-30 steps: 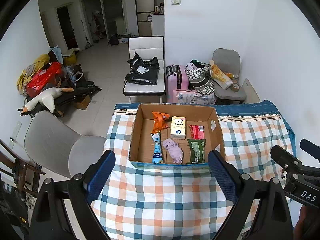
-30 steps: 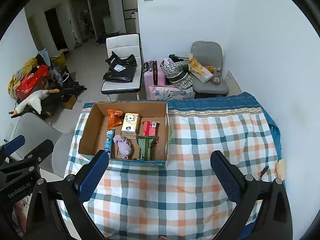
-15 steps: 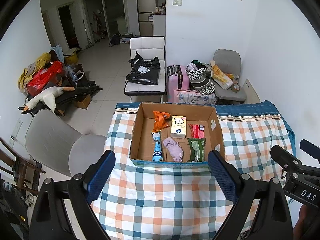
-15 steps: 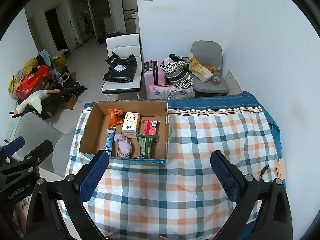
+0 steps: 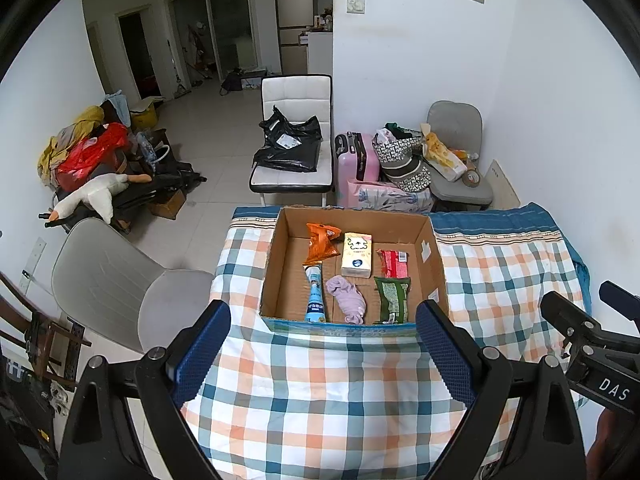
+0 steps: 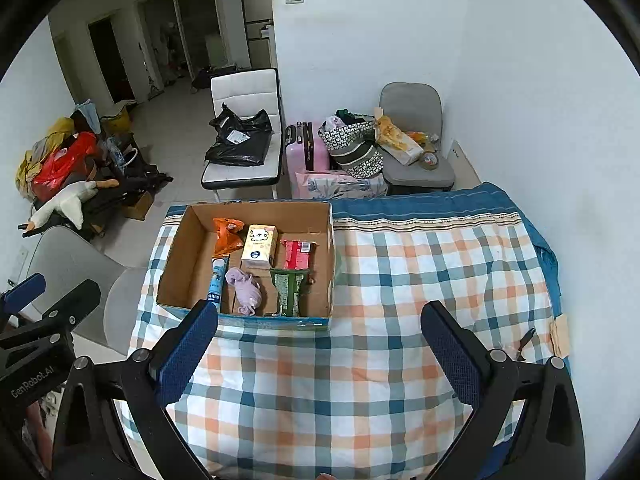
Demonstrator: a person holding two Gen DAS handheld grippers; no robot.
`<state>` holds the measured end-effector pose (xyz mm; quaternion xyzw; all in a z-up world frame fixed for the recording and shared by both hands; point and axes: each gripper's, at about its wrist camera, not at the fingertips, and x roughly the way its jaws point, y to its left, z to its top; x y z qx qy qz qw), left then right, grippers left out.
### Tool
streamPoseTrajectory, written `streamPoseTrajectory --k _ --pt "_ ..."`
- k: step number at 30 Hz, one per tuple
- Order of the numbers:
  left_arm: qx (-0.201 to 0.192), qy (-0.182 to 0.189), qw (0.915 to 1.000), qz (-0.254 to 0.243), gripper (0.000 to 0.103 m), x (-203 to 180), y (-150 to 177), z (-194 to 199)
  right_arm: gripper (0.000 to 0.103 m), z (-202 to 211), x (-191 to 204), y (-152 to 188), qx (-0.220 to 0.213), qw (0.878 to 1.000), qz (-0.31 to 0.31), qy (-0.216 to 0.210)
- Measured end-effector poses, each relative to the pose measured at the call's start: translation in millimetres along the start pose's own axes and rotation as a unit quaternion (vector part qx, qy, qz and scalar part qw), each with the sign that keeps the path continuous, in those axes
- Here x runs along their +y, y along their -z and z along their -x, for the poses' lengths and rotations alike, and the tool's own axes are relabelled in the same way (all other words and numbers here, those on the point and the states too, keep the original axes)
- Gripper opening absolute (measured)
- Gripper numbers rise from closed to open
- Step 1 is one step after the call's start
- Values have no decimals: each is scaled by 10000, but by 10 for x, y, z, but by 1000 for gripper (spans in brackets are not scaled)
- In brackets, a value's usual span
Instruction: Organize soft objects
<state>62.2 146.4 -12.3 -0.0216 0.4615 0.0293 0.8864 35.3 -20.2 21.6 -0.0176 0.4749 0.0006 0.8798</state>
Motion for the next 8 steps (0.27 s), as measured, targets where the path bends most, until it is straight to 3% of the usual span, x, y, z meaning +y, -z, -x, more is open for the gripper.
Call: streamPoseTrajectory --k 8 --pt "-22 -12 10000 4 95 6 -2 12 103 10 -2 14 14 10000 -23 -22"
